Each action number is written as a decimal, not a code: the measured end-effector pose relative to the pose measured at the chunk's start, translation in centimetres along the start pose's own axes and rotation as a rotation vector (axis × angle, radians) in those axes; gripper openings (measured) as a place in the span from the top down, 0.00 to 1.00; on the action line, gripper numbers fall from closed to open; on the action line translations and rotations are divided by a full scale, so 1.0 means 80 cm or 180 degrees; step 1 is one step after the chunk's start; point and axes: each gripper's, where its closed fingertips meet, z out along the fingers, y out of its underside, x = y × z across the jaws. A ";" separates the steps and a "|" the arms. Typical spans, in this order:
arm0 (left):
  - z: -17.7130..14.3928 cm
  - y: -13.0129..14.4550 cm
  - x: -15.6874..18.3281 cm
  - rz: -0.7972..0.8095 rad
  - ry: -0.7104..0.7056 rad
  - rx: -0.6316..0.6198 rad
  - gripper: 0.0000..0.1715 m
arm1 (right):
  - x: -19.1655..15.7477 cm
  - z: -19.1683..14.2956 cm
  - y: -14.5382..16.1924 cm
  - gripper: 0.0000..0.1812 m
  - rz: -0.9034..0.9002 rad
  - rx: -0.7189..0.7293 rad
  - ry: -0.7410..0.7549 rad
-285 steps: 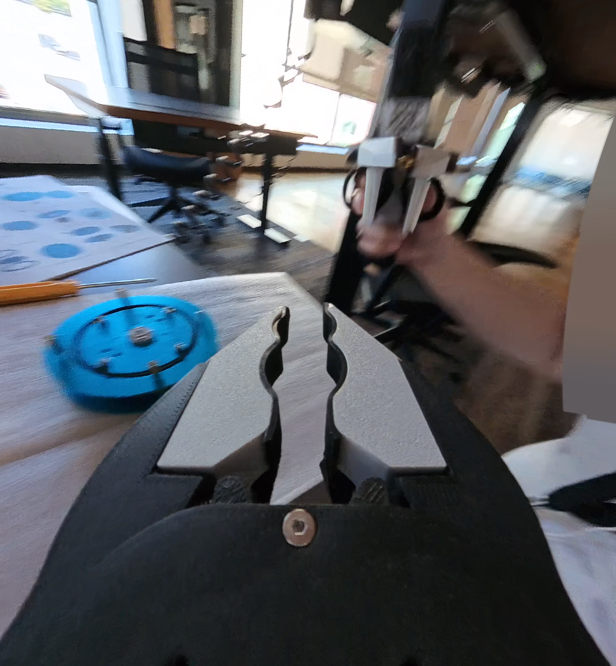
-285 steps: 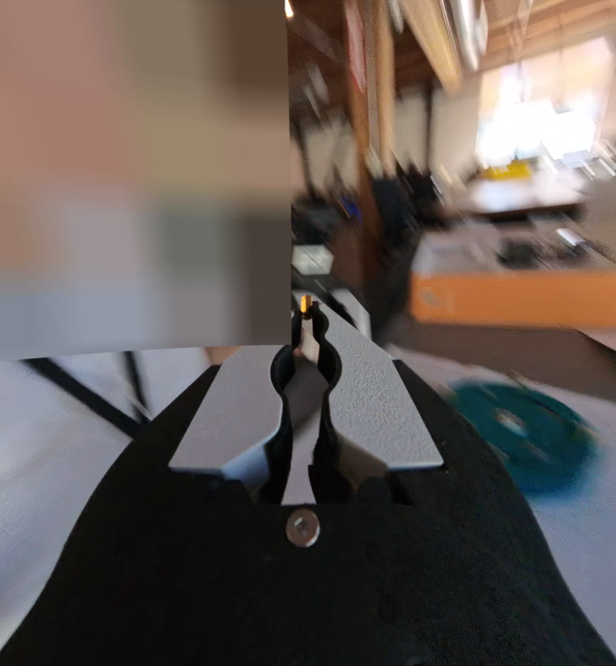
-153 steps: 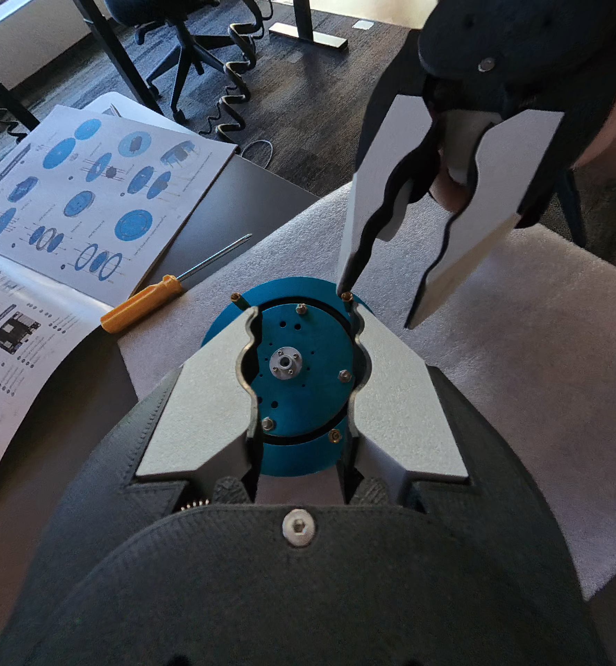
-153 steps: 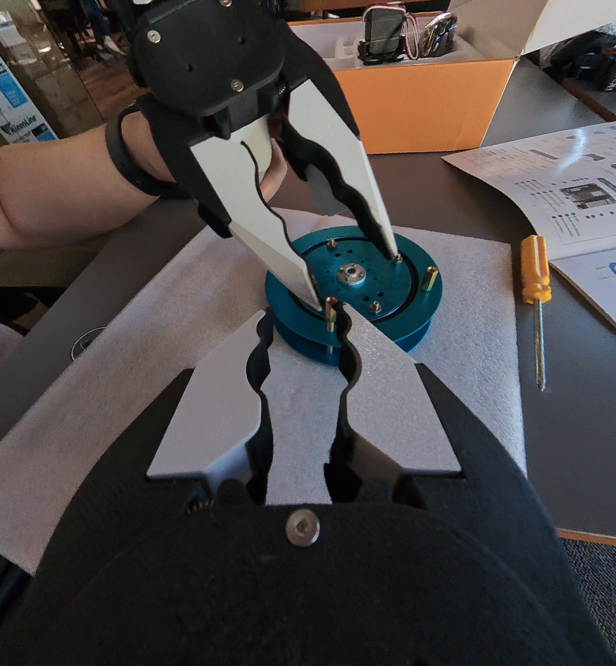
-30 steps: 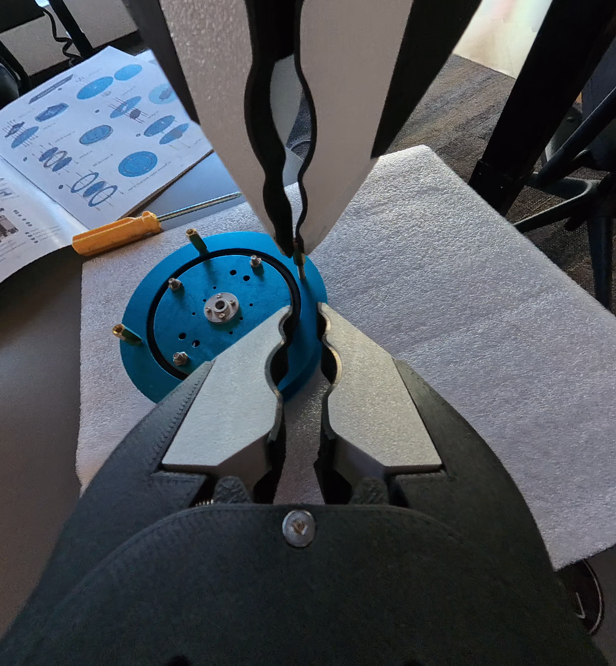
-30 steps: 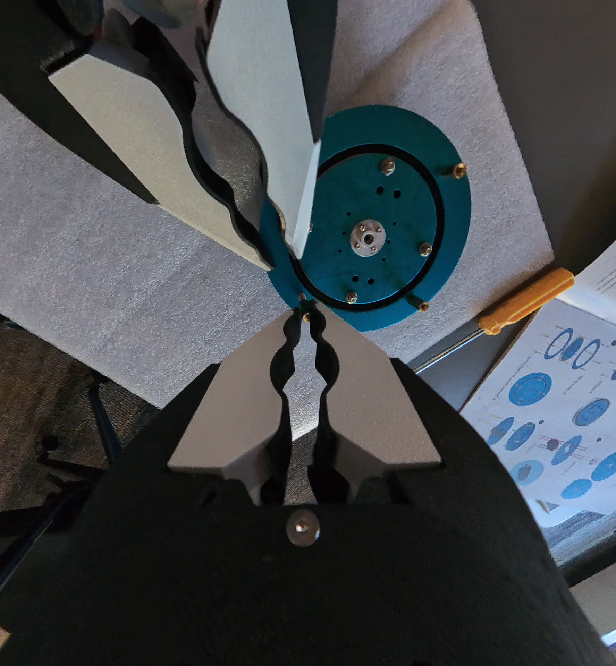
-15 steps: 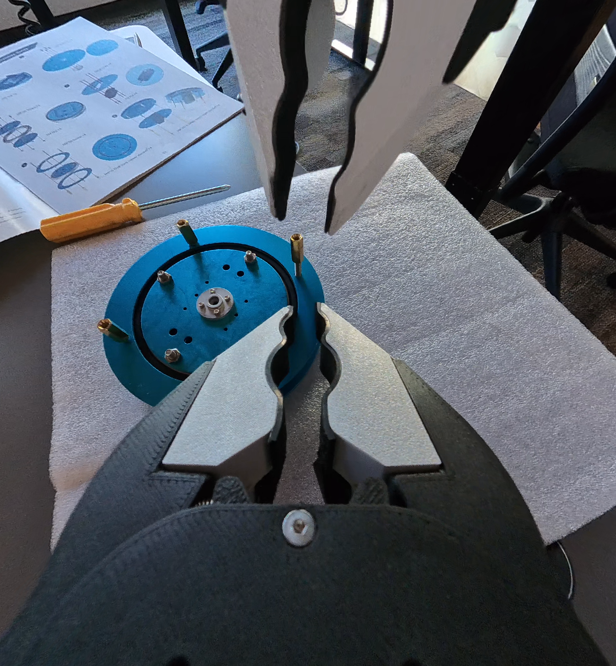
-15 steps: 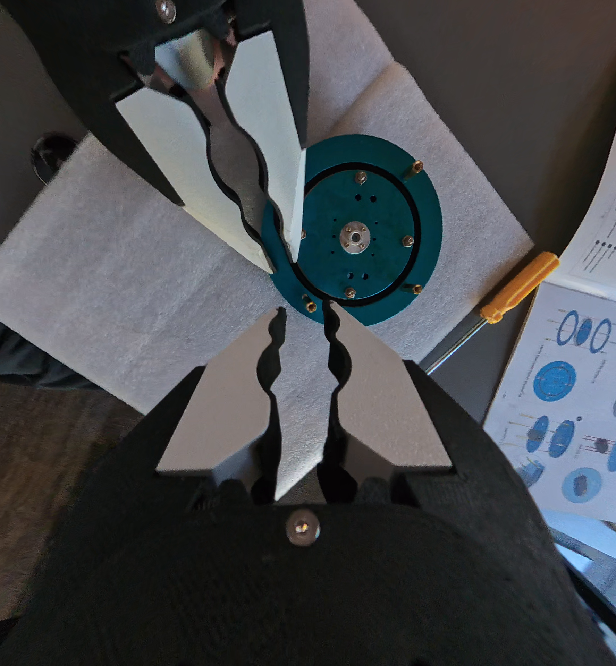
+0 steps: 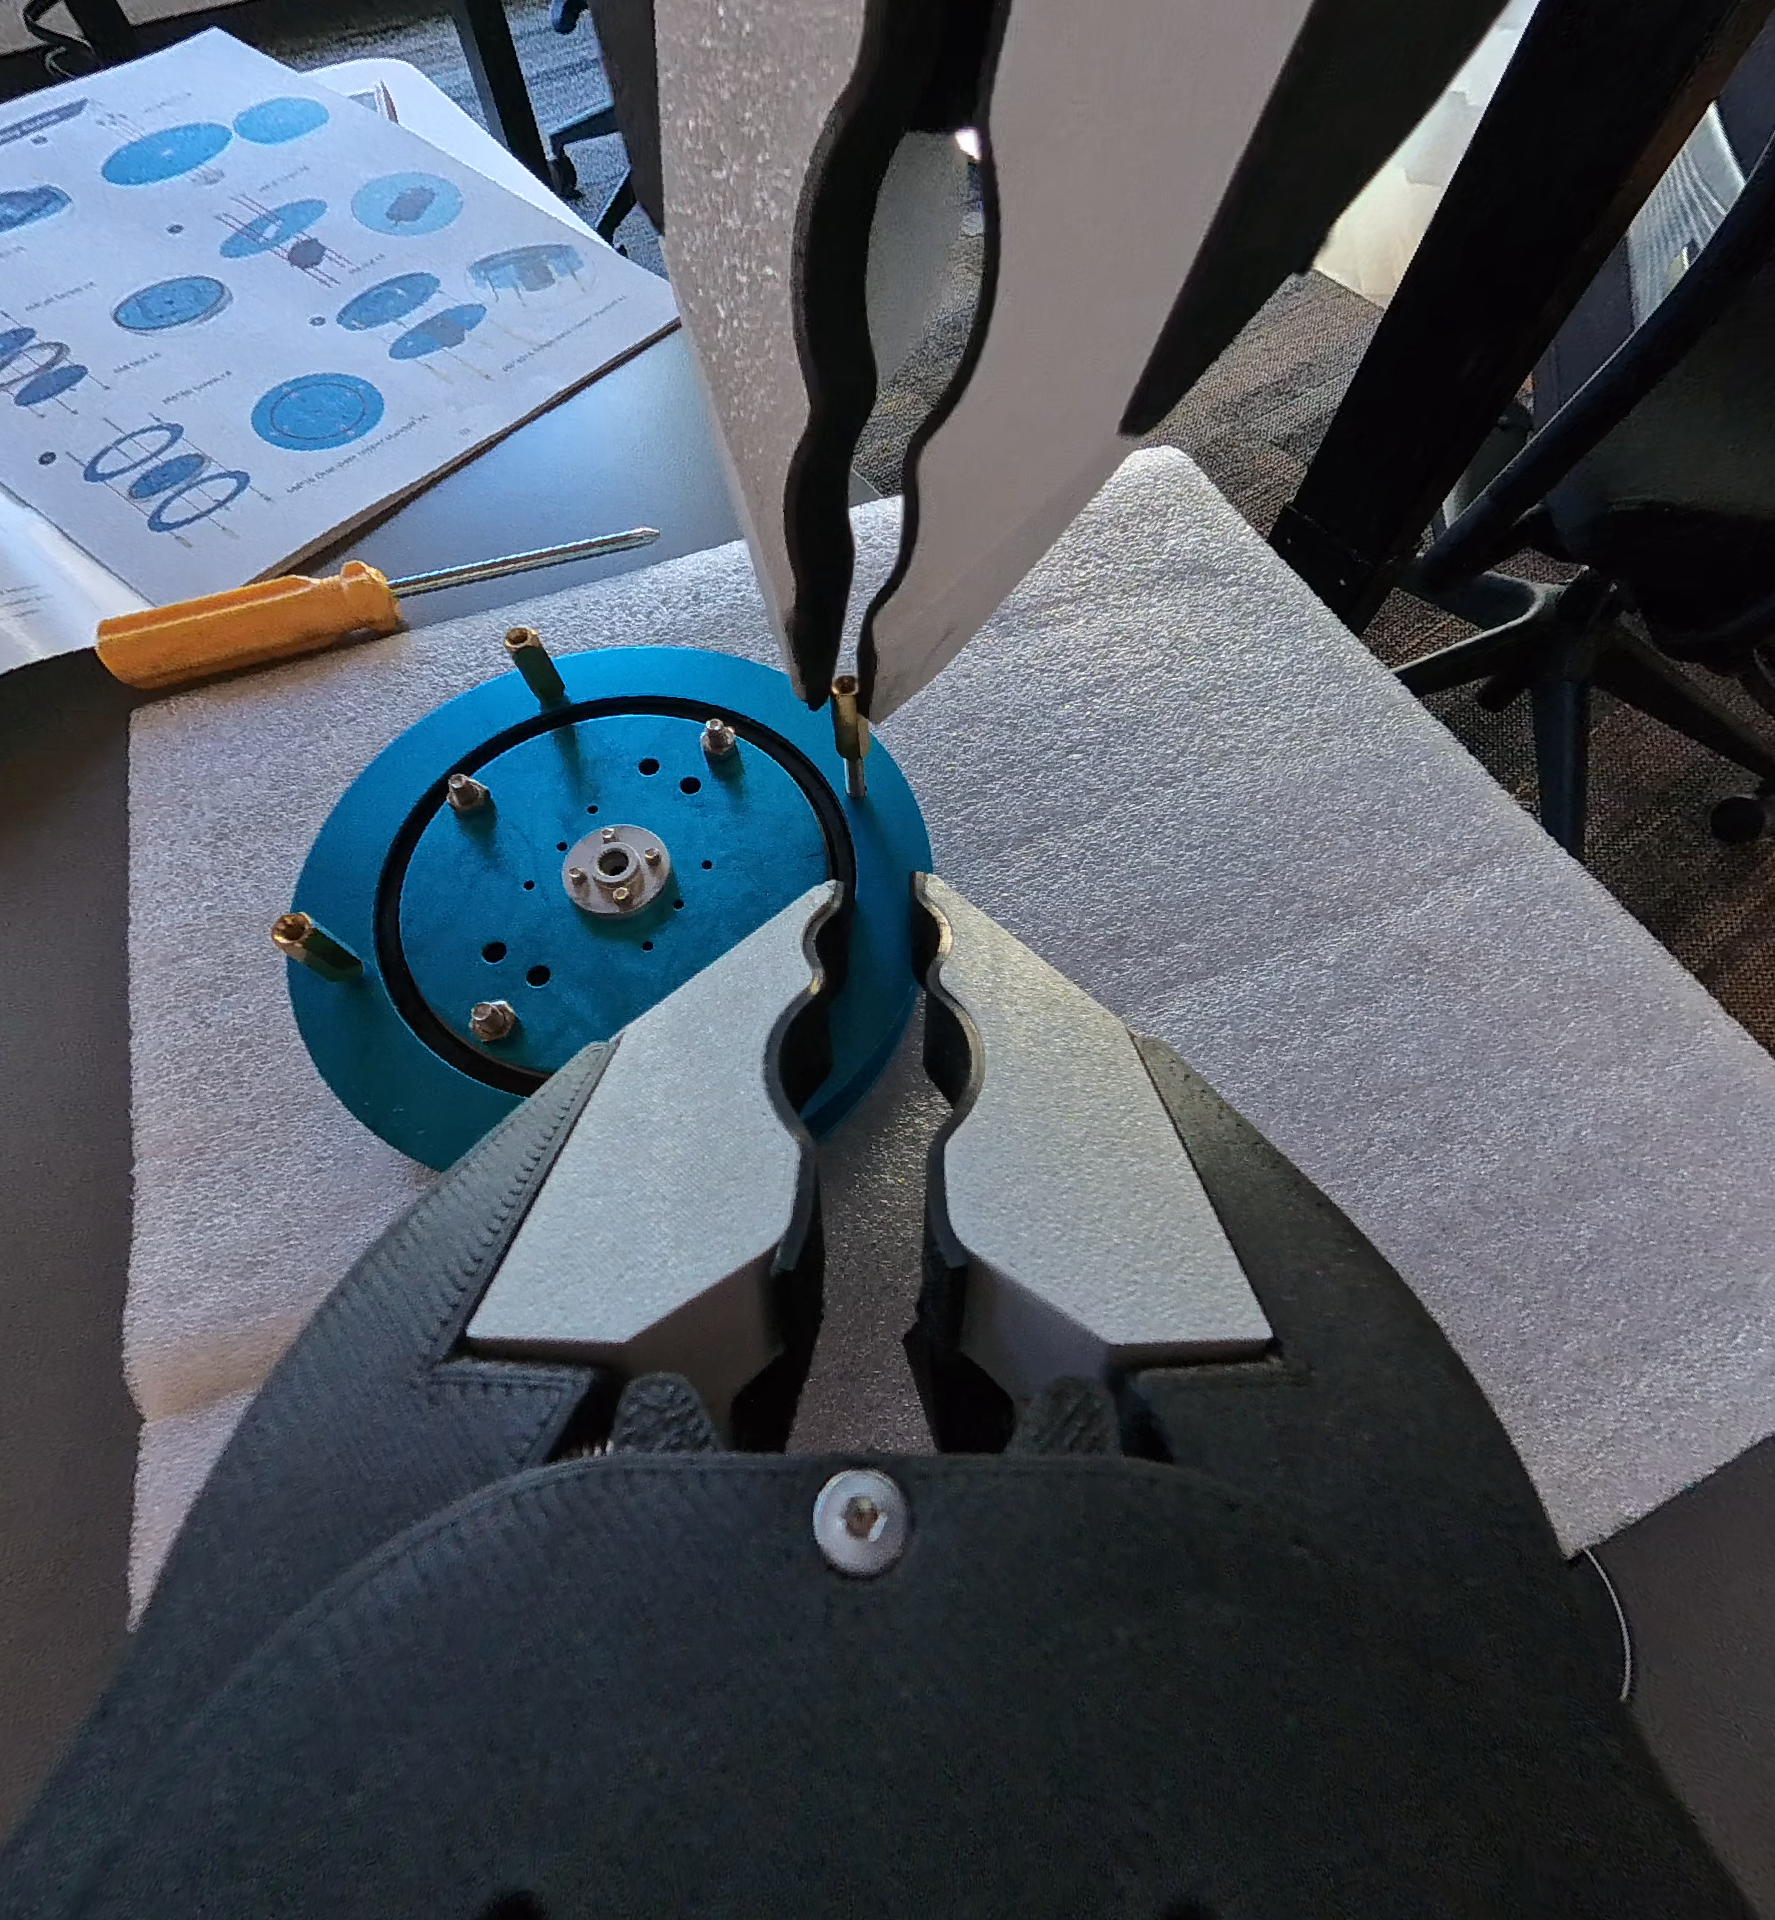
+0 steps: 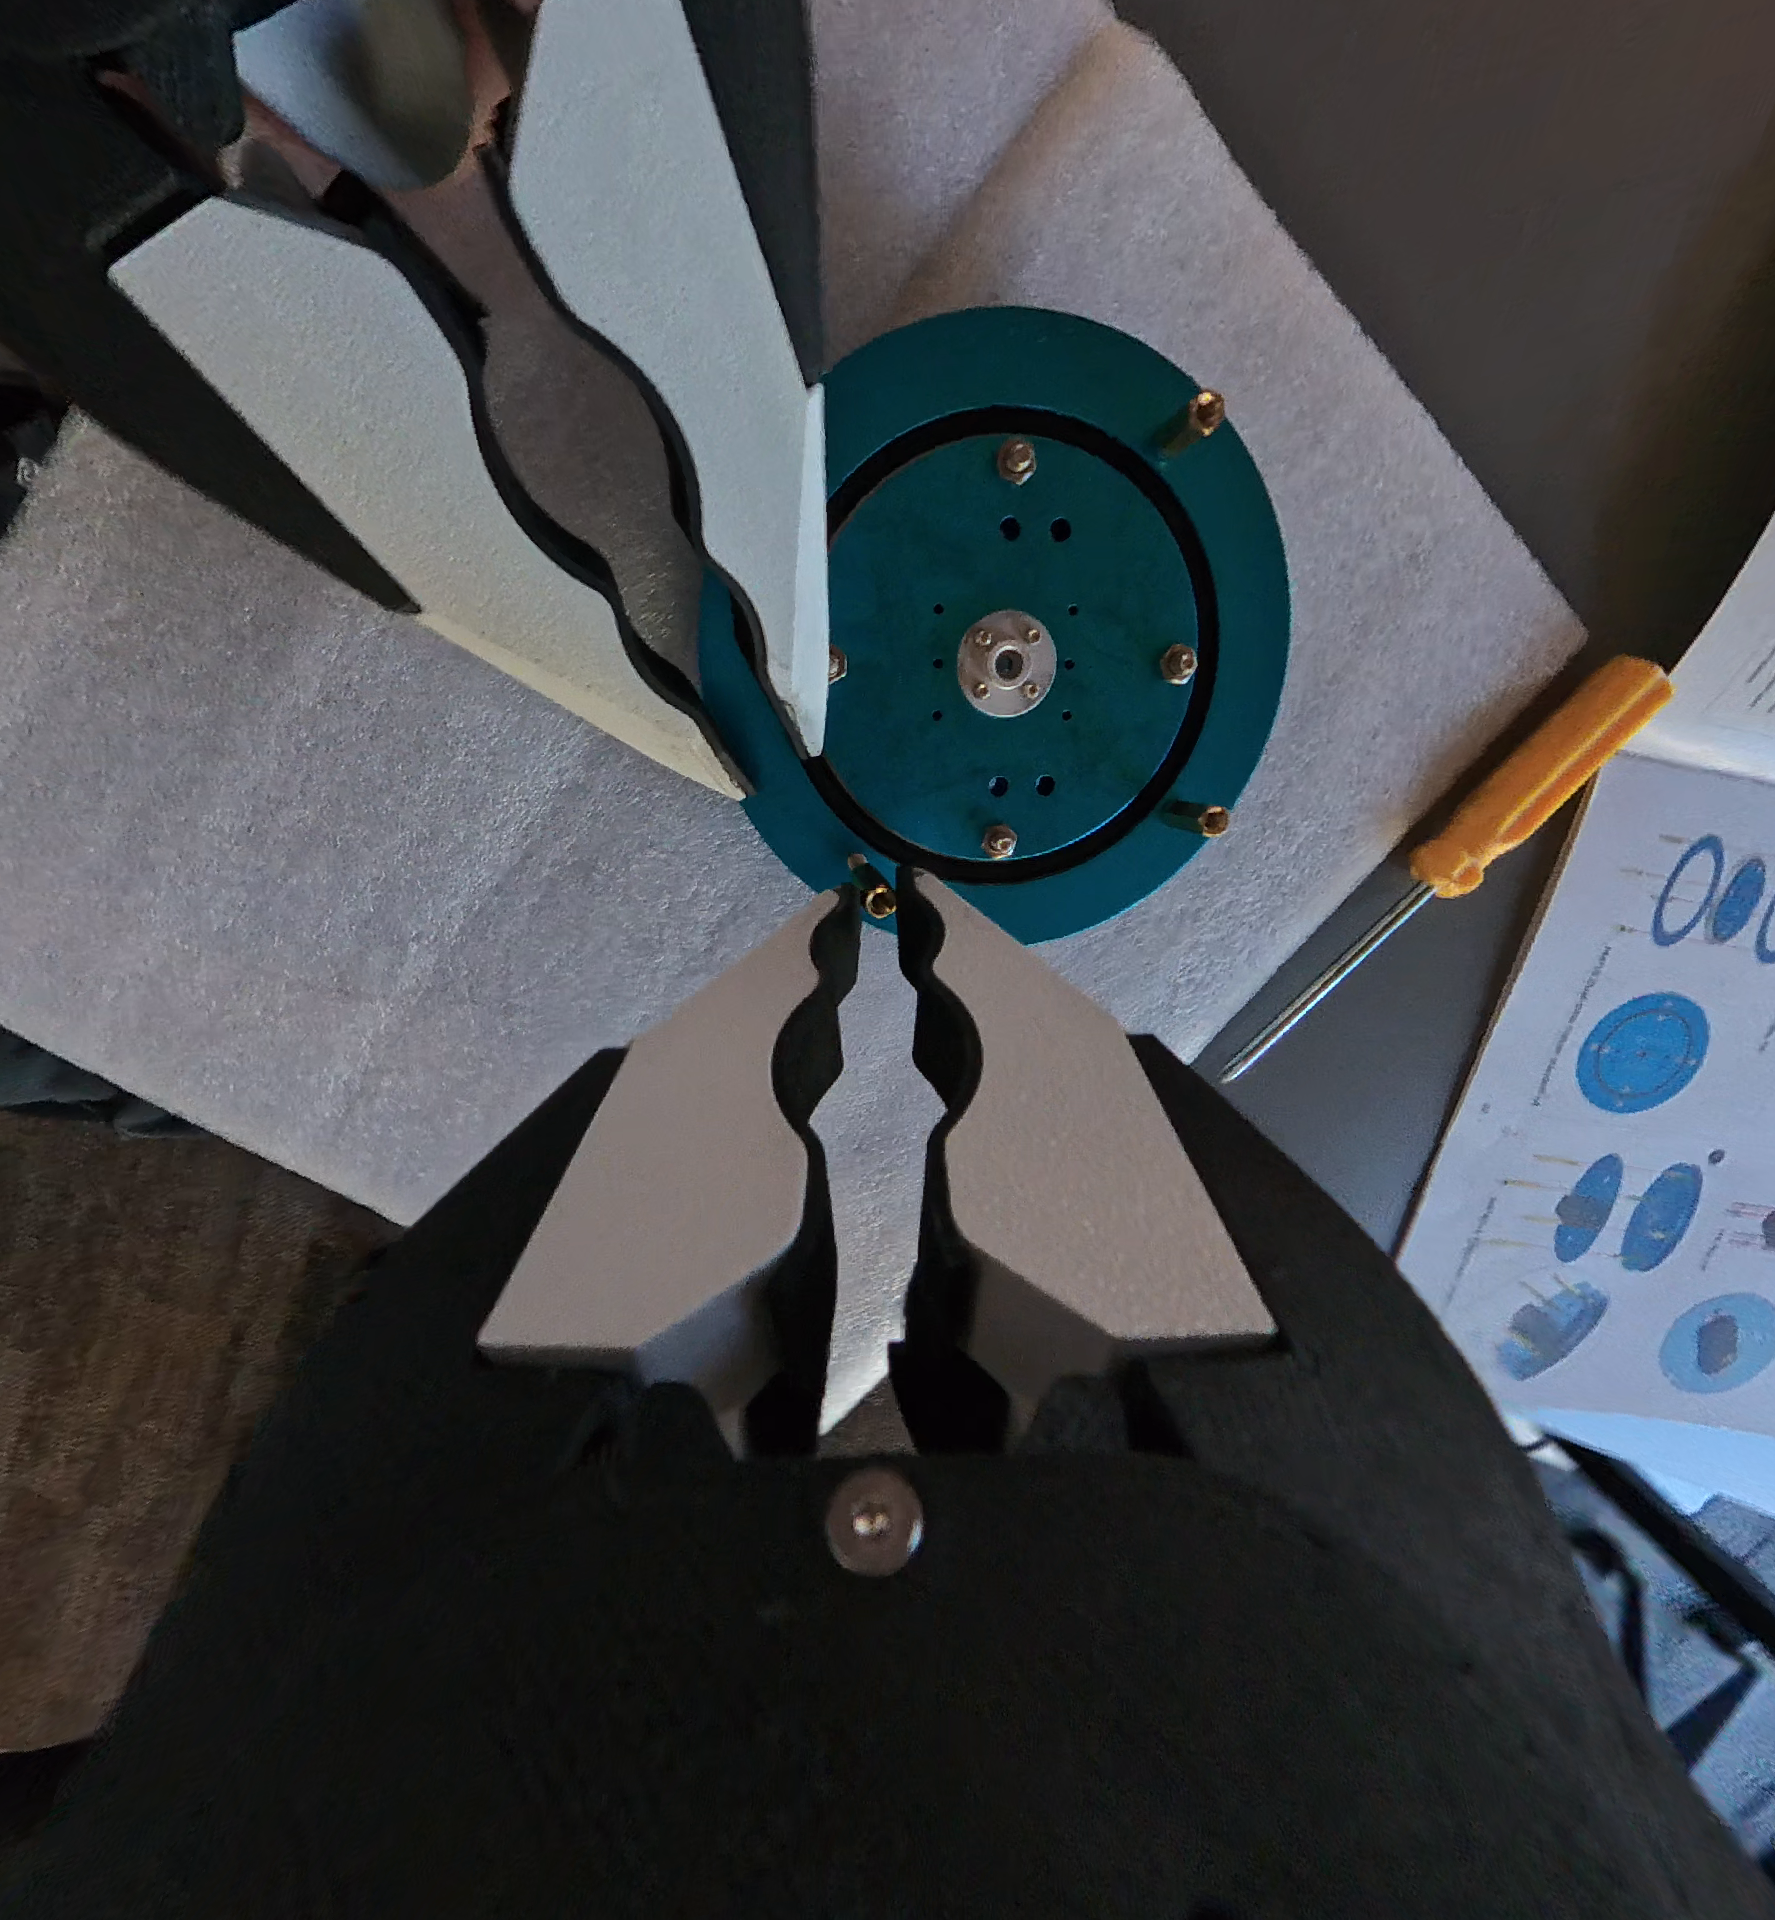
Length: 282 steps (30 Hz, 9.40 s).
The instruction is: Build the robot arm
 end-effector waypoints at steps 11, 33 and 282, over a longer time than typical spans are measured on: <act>0.000 0.000 0.000 -0.0015 0.0008 0.0001 0.95 | 0.003 -0.007 0.002 0.90 0.1459 0.0060 0.0122; -0.001 0.000 0.001 -0.0035 0.0033 0.0013 0.94 | 0.004 0.005 -0.006 0.97 0.1847 0.2472 -0.0127; -0.010 -0.020 -0.056 0.0555 0.0265 -0.0352 0.65 | -0.038 -0.007 -0.022 0.65 0.1637 0.3050 0.0011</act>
